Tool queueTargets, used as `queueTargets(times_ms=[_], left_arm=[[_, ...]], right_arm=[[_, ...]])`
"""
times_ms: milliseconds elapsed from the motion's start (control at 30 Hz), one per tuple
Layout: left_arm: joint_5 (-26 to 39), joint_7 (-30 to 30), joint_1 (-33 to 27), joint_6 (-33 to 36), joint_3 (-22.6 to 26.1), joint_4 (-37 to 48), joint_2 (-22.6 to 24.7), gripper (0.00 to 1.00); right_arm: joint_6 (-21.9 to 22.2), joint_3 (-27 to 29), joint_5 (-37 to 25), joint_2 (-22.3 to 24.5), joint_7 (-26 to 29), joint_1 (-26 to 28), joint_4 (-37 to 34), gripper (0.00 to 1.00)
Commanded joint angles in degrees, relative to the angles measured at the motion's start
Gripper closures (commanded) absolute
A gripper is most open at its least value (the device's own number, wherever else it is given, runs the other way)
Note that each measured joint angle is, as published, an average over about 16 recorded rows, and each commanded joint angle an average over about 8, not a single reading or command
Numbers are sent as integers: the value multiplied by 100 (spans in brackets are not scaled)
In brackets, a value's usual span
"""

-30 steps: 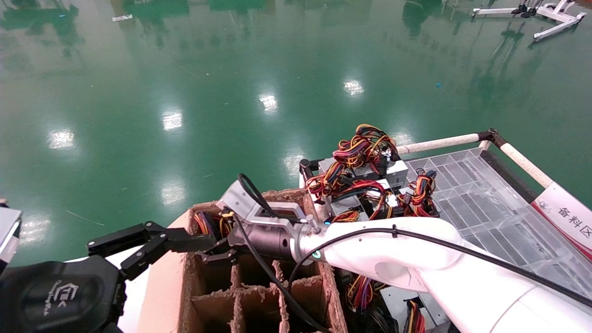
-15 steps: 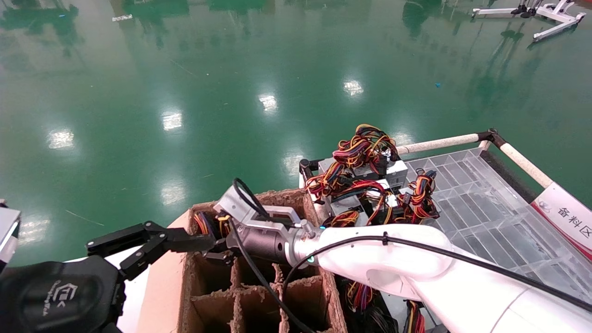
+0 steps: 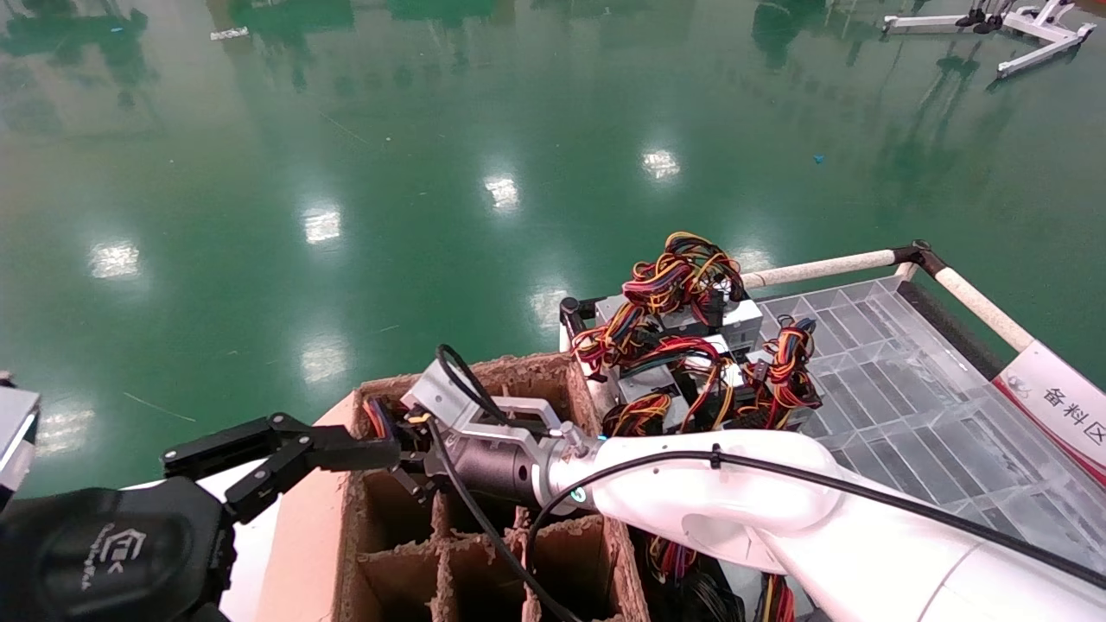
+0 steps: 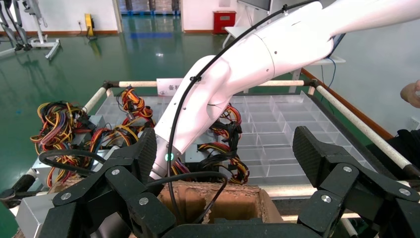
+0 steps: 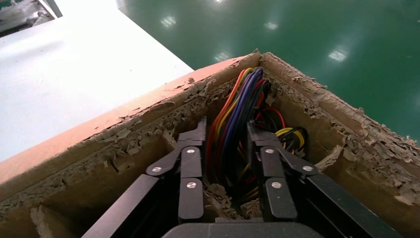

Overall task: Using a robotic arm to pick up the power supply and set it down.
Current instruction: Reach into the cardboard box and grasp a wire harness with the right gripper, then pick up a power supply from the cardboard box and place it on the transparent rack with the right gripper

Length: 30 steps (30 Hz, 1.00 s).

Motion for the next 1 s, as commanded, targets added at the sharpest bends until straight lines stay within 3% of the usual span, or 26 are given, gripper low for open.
queueTargets(times_ms=[33,400,833,1000], left_arm=[[0,0,0,0,1,0,0,0],[-2,2,-1,-1,3,0,-1,0],[-5,3,-2,-3,7,0,-3,0],[-6,4,-2,-3,8,0,-3,0]], right_arm=[[24,-43,50,1,4,-1,-6,100],[-96,-85,472,7,9,-32,-57,100],[-532,192,1284,12,-99,40,-446,100],[-389,312,1581,-1,-185,128,-702,100]])
